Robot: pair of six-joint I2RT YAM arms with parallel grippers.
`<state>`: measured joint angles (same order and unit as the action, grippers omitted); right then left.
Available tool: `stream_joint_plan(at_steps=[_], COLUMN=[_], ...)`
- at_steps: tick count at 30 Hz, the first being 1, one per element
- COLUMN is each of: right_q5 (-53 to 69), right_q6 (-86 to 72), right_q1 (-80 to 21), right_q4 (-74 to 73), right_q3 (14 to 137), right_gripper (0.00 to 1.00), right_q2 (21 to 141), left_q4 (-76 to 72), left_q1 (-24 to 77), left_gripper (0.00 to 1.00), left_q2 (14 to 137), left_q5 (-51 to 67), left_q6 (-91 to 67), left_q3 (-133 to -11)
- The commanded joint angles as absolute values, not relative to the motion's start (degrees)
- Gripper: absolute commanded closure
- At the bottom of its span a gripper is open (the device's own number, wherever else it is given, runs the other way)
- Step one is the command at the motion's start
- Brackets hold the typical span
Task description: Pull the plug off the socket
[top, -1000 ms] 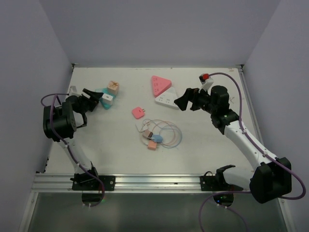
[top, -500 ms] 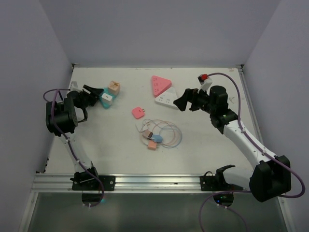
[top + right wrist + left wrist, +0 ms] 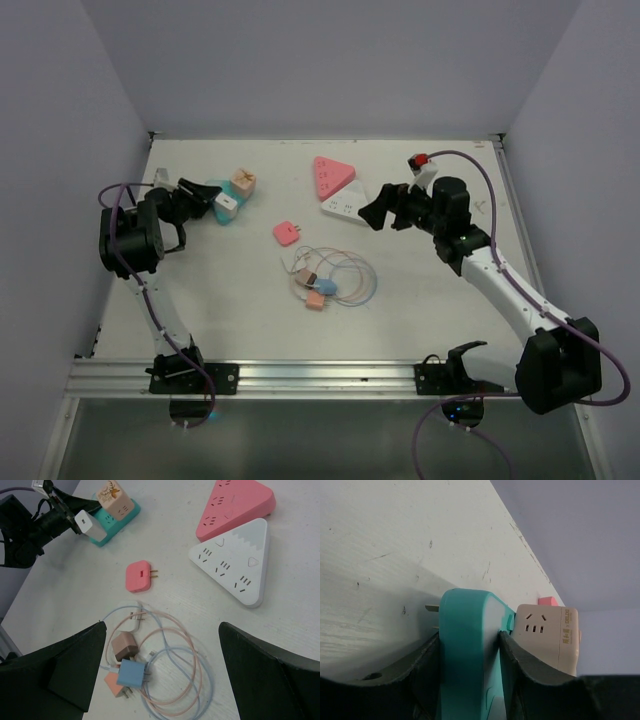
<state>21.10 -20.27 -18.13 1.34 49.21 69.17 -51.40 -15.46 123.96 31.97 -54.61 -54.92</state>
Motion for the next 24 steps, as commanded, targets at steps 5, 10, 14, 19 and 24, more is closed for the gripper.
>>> stream_joint_plan(at_steps=[5, 10, 14, 19, 24], right_q5=[27.06, 28.12, 28.21, 26.37, 25.32], right_q6=[-17.50, -15.21, -12.75, -10.02, -7.12], right_q1=[-21.09, -25.83, -29.44, -34.53, -37.87], right_q4=[5.01, 4.57, 3.78, 3.78, 4.57], right_q3=[50.01, 50.71, 51.33, 52.20, 53.61], right_gripper=[0.01, 0.01, 0.01, 0.02, 0.01], right_q2=[70.40, 71.54, 72.86, 74.44, 77.95], left_q4=[-55.72, -54.41, -53.09, -47.39, -37.36], left_q1=[-14.85, -13.63, -11.08, -6.96, -3.43], left_gripper=[0.88, 1.00, 1.00, 1.00, 1.00], left_q2=[116.29, 109.62, 104.95, 94.94, 83.97], left_q5=[33.75, 32.26, 30.68, 27.61, 24.70], left_q6=[-53.17, -49.76, -47.64, -43.17, -38.59], left_q3=[-48.52, -44.31, -41.05, -36.40, -34.02])
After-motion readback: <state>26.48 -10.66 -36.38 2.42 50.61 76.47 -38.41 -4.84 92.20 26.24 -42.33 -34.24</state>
